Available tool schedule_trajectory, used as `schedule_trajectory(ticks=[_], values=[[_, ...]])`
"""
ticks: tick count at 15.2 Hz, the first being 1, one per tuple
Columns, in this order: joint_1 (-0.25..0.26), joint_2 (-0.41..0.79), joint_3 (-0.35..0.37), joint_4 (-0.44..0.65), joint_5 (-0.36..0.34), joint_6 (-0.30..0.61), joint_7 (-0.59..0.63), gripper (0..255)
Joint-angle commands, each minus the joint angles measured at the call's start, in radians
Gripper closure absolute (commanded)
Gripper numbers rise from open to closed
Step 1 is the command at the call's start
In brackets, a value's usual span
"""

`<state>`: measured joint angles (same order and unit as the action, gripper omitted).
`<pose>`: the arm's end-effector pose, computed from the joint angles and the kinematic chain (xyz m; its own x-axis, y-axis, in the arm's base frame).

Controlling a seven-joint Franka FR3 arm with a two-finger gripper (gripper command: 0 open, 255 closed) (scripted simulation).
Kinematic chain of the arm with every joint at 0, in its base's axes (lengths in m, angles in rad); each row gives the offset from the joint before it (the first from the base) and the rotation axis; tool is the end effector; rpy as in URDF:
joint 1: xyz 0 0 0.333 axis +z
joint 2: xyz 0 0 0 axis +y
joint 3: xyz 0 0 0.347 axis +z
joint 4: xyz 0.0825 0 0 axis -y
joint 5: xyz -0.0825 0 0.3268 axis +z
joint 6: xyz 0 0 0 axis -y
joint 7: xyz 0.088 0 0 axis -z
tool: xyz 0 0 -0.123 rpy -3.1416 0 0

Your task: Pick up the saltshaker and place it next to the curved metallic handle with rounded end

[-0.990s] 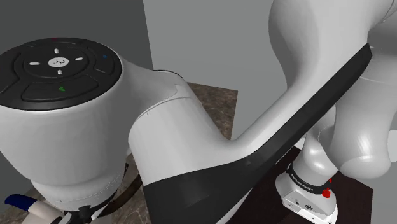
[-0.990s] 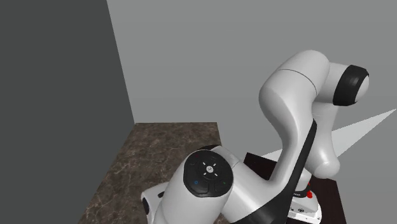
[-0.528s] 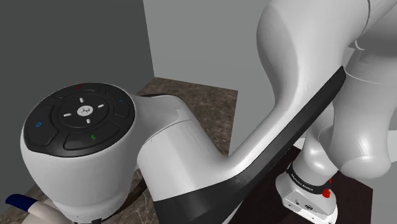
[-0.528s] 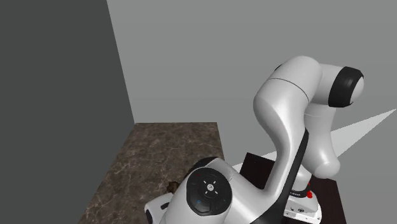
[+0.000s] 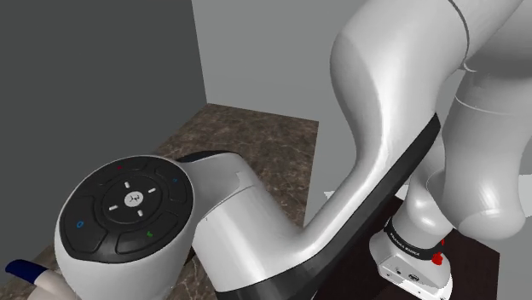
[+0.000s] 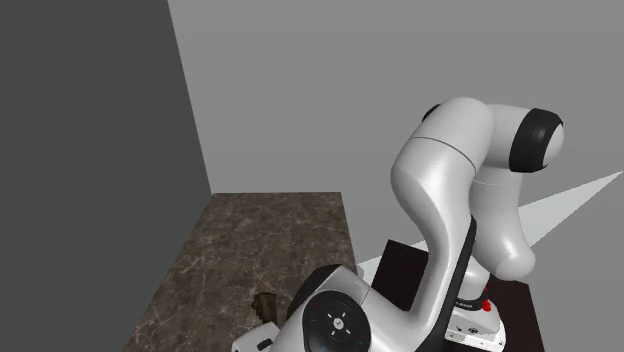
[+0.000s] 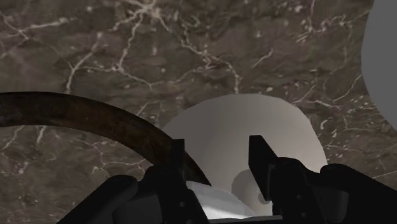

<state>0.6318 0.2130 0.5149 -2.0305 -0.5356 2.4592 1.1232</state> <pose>0.2538 0.5125 0.4297 0.8670 0.3353 0.3686 0.3745 -0.9264 -0.0381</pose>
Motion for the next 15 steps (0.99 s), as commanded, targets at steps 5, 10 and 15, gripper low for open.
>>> schedule_trajectory(ticks=[5,10,15], values=[[0.005,0.074,-0.035,-0.031,-0.069,0.058,0.055,255],[0.012,0.091,-0.045,-0.034,-0.092,0.074,0.074,255],[0.012,0.091,-0.045,-0.035,-0.092,0.074,0.074,0]])
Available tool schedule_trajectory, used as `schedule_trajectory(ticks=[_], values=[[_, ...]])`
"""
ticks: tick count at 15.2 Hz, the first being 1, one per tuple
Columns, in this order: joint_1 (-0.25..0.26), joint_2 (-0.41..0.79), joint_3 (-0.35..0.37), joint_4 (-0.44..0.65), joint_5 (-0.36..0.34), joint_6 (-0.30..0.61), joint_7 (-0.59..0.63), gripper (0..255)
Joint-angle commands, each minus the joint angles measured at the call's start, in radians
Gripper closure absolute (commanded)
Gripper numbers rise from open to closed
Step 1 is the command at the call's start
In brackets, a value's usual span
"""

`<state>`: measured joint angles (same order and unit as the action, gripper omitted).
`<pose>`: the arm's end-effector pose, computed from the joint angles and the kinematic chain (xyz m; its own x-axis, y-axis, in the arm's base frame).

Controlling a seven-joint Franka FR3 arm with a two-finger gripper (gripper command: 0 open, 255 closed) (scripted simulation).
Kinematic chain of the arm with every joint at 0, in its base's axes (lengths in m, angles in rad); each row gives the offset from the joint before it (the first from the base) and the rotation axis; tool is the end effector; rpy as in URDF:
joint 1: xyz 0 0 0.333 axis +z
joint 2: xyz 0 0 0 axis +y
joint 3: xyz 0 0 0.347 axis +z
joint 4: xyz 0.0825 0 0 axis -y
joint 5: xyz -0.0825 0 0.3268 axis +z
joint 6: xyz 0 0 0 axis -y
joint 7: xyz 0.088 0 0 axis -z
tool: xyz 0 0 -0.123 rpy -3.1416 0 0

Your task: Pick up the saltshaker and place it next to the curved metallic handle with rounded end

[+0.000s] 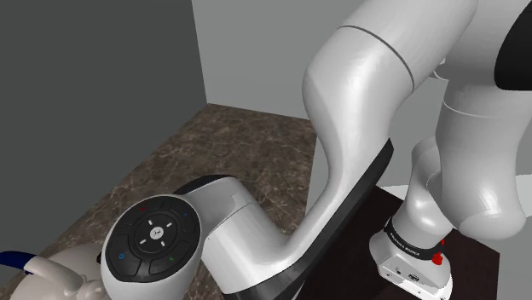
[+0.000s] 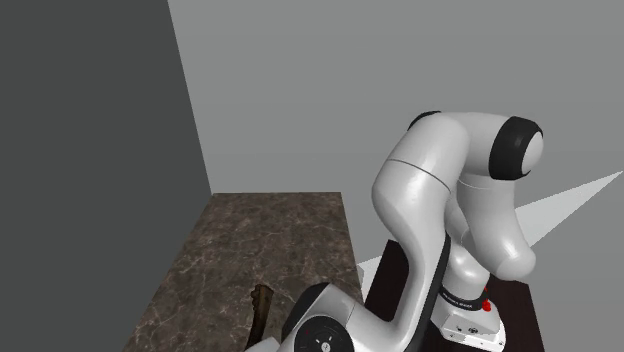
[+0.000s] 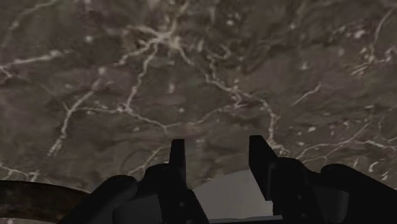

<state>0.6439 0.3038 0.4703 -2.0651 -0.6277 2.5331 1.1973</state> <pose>0.2672 0.5096 0.3736 0.8793 0.3322 0.3413 0.3612 -0.9322 -0.0232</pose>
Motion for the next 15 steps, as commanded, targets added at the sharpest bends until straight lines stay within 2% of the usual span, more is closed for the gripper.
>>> schedule_trajectory(ticks=[1,5,9,15], values=[[0.0,0.0,0.0,0.0,0.0,0.0,0.0,0],[0.0,0.0,0.0,0.0,0.0,0.0,0.0,0],[-0.027,-0.117,0.052,-0.027,0.116,-0.065,-0.074,0],[-0.026,-0.117,0.051,-0.027,0.116,-0.065,-0.075,0]])
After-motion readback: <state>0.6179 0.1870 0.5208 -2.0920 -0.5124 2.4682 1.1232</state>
